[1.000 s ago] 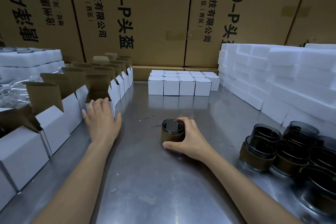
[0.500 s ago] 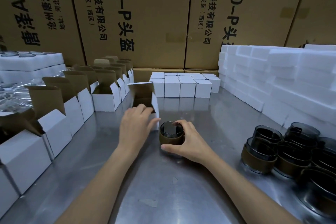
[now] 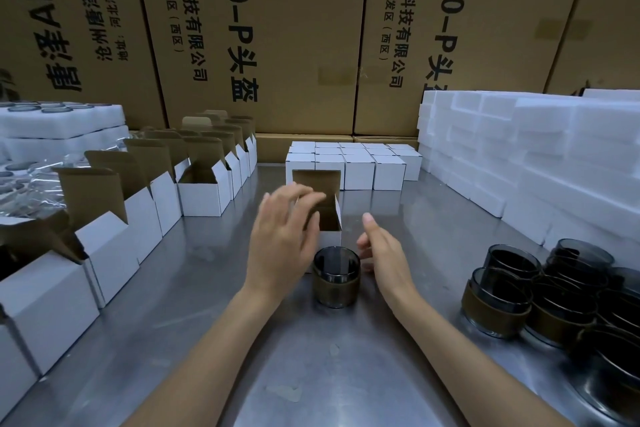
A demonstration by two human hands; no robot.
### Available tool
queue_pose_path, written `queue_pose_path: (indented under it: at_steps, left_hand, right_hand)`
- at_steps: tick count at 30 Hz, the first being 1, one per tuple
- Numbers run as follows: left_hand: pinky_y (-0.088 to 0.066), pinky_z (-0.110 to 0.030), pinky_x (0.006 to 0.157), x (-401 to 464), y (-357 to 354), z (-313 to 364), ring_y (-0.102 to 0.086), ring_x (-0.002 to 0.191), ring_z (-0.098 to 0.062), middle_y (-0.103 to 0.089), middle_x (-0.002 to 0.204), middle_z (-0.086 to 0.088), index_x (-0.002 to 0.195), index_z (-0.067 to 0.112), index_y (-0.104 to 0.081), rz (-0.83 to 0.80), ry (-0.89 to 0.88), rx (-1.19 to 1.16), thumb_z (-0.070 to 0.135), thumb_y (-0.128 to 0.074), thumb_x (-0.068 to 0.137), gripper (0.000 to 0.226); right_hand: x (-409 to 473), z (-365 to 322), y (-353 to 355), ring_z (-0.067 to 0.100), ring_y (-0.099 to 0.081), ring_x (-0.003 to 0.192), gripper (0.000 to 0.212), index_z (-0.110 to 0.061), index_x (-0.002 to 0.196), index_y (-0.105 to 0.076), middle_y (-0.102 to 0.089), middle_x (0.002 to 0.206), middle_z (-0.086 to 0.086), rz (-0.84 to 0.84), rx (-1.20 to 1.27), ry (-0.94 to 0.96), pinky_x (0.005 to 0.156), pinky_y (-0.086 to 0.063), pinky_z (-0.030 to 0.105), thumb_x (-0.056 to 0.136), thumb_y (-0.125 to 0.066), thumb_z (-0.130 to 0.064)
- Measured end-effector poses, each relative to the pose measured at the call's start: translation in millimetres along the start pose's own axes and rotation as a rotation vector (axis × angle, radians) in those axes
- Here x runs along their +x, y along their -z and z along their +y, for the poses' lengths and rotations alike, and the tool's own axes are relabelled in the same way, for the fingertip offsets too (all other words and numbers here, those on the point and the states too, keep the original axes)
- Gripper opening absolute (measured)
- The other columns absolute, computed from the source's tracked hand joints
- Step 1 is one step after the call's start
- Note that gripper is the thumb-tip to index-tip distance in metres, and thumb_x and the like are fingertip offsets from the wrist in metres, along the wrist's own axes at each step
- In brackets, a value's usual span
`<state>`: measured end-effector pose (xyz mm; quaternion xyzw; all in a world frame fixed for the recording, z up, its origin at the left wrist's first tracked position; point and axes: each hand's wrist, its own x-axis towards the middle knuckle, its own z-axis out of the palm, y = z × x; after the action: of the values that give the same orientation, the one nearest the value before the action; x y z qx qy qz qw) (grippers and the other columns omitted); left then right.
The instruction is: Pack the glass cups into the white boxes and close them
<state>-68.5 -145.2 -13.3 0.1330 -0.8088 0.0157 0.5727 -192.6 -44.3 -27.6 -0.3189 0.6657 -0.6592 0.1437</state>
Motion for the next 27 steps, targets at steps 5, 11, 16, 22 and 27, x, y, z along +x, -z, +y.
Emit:
queue_pose_path:
  at_steps: [5, 11, 16, 22, 27]
  left_hand:
    - [-0.020, -0.024, 0.115, 5, 1, -2, -0.022, 0.141, -0.005, -0.024, 0.155, 0.009, 0.149, 0.028, -0.024, -0.094, 0.777, -0.553, 0.054, -0.059, 0.086, 0.077]
    - [-0.018, -0.023, 0.105, 2, -5, -4, -0.024, 0.143, -0.009, -0.026, 0.157, 0.008, 0.152, 0.024, -0.025, -0.327, 0.992, -0.658, 0.068, -0.043, 0.081, 0.085]
    - [-0.030, -0.014, 0.094, -1, -4, 6, -0.045, 0.119, 0.006, -0.056, 0.129, 0.020, 0.133, 0.026, -0.056, -0.256, 0.885, -0.538, 0.052, -0.042, 0.096, 0.048]
    - [-0.034, -0.010, 0.053, -1, -5, 15, -0.047, 0.058, 0.003, -0.047, 0.054, 0.014, 0.064, 0.028, -0.049, -0.169, 0.811, -0.444, 0.050, -0.036, 0.098, 0.042]
    - [-0.040, -0.032, 0.072, -3, -13, 4, -0.050, 0.080, -0.017, -0.051, 0.078, -0.005, 0.078, 0.013, -0.050, -0.125, 1.014, -0.564, 0.040, -0.029, 0.102, 0.042]
  right_hand:
    - [1, -1, 0, 0.009, -0.057, 0.102, 0.030, -0.032, 0.096, -0.058, -0.060, 0.099, -0.017, -0.060, 0.011, -0.036, 0.099, -0.044, 0.040, 0.091, -0.046, -0.059]
    - [-4, -7, -8, 0.008, -0.043, 0.131, 0.063, -0.025, 0.140, -0.046, -0.048, 0.142, -0.010, -0.208, -0.036, -0.031, 0.114, -0.030, 0.037, 0.088, -0.046, -0.061]
    - [-7, -13, -10, 0.012, -0.047, 0.128, 0.061, -0.018, 0.140, -0.047, -0.051, 0.140, -0.004, -0.219, -0.025, -0.036, 0.110, -0.035, 0.034, 0.089, -0.052, -0.053]
    - [-7, -19, -12, -0.007, -0.054, 0.092, 0.023, -0.036, 0.097, -0.060, -0.058, 0.094, -0.023, -0.159, -0.028, -0.040, 0.078, -0.041, 0.014, 0.090, -0.049, -0.056]
    - [-4, -17, -12, 0.014, -0.060, 0.103, 0.047, -0.023, 0.095, -0.066, -0.068, 0.107, -0.005, -0.105, -0.010, -0.137, 0.090, -0.045, 0.031, 0.099, -0.029, -0.051]
